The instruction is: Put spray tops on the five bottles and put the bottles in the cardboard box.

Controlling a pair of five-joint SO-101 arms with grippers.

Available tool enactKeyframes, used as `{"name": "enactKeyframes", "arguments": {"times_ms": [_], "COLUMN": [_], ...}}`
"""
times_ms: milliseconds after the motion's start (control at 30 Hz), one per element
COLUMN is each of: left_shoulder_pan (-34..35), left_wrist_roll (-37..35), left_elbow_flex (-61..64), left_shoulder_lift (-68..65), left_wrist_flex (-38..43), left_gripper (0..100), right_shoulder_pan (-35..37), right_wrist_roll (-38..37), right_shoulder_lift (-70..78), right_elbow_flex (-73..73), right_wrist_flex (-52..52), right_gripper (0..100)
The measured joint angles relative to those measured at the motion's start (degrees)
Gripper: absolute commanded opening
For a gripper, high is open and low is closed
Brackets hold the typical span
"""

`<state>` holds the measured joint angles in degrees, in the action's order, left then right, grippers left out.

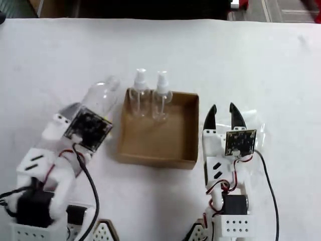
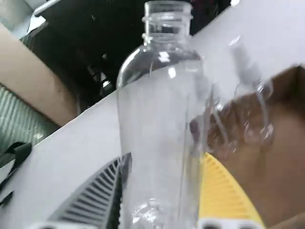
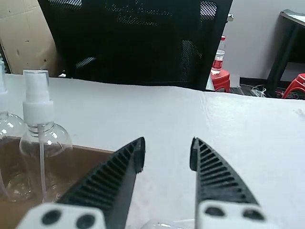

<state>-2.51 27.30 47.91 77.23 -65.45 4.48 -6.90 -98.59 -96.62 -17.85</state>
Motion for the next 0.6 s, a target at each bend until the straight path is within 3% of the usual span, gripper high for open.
{"name": "enactKeyframes", "arguments": {"times_ms": [233, 500, 600], "left_shoulder_pan": [-12.31, -14.68, -17.93], "left_wrist_roll": [-8.26, -17.05, -17.49], "left_elbow_flex": [12.48, 27.69, 31.82], "left_shoulder_lift": [3.87, 6.95, 8.97], "left_wrist_flex": [13.54, 31.21, 33.76], "left_gripper": [3, 3, 3], "right_shoulder_pan": [0.00, 0.00, -0.53], "right_wrist_roll": [0.00, 0.00, 0.53], "right_shoulder_lift": [0.00, -0.09, -0.09], "right_elbow_flex": [0.00, 2.29, 7.82], "right_wrist_flex": [3.08, 2.81, -3.08], "right_gripper": [13.8, 13.8, 14.1]}}
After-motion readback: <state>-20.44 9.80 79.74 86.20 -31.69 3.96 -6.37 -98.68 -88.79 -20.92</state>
